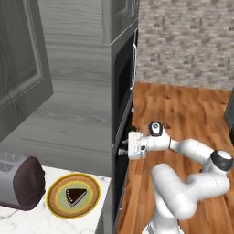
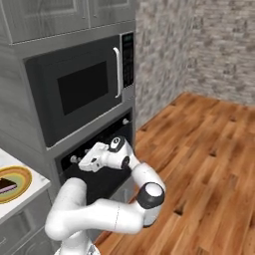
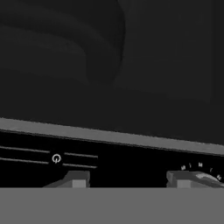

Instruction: Take the baked cake out of the oven and place it on the plate for cooling. Then close the oven door.

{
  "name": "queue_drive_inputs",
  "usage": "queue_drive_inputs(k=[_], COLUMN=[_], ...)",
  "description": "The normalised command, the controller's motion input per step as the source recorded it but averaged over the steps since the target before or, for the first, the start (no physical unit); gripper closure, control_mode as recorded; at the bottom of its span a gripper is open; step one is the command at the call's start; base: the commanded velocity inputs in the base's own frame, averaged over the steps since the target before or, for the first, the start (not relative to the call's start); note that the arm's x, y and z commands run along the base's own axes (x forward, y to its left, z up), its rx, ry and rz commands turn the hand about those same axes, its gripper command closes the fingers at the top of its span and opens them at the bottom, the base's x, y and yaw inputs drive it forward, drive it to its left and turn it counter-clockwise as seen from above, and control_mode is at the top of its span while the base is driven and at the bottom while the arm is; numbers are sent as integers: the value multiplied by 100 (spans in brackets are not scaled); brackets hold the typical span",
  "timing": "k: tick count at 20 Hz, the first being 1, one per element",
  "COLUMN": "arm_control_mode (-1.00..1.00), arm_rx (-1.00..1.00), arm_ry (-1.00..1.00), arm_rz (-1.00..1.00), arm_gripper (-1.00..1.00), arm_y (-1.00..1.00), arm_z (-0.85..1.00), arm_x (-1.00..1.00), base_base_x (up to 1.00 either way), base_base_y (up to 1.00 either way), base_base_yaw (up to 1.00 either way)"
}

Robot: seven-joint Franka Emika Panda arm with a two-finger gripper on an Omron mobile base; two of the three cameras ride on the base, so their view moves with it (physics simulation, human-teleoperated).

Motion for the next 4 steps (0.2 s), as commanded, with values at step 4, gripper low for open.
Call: queue_drive_inputs(k=[4], arm_control_mode=[-100], arm_rx=[18], arm_ry=[28], arm_rz=[32], arm_gripper=[-100], arm_y=[7], arm_z=[0], arm_x=[3], base_base_x=[0], base_base_y=[0], base_base_yaw=[0])
